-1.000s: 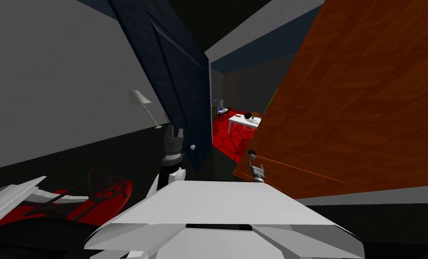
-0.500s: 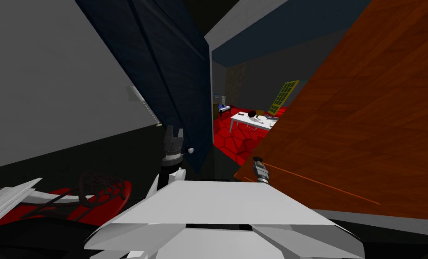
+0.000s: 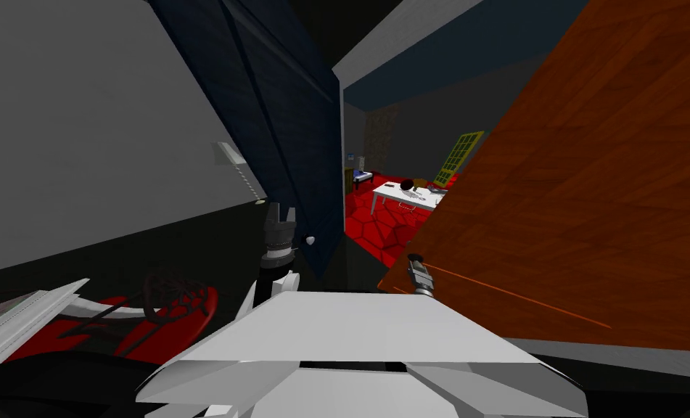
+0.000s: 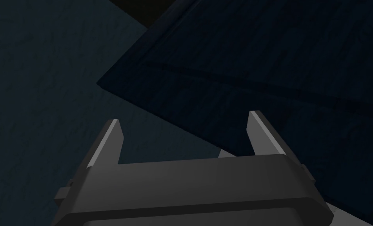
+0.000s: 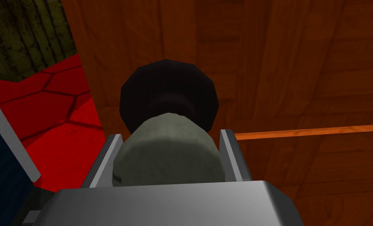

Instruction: Pull the door open

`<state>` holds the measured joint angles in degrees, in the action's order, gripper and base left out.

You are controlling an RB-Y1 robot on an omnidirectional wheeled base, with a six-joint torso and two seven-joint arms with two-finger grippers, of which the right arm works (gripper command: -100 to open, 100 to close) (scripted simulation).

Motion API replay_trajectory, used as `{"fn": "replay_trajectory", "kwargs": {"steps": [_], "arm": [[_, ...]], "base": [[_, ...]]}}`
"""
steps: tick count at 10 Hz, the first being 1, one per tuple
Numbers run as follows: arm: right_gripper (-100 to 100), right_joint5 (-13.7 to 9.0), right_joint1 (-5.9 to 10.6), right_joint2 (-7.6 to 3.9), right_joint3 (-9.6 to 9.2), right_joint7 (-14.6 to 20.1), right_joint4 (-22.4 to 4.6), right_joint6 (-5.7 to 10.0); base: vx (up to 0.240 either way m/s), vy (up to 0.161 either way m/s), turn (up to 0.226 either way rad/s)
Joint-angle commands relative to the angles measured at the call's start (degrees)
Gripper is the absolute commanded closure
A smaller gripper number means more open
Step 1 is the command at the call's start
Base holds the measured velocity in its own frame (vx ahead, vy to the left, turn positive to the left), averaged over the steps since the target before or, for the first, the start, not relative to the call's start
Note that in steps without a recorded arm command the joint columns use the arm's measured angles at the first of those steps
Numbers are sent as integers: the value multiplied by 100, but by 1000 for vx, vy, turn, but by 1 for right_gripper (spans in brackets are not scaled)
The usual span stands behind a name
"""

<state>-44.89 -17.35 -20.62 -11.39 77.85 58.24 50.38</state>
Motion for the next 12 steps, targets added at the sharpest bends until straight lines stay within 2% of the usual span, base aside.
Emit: {"fn": "replay_trajectory", "kwargs": {"steps": [1,8,9,10,12], "arm": [[100,51,-43,-49,-98,97,7,63],[100,350,-244,-483,-624,699,-58,486],[100,324,-240,-443,-590,639,-61,419],[100,384,-300,-526,-718,765,-100,532],[100,422,-330,-592,-792,846,-120,620]], "base": [[-210,-5,139],[-250,-21,144],[-103,-3,26],[-155,10,114],[-215,-16,114]]}}
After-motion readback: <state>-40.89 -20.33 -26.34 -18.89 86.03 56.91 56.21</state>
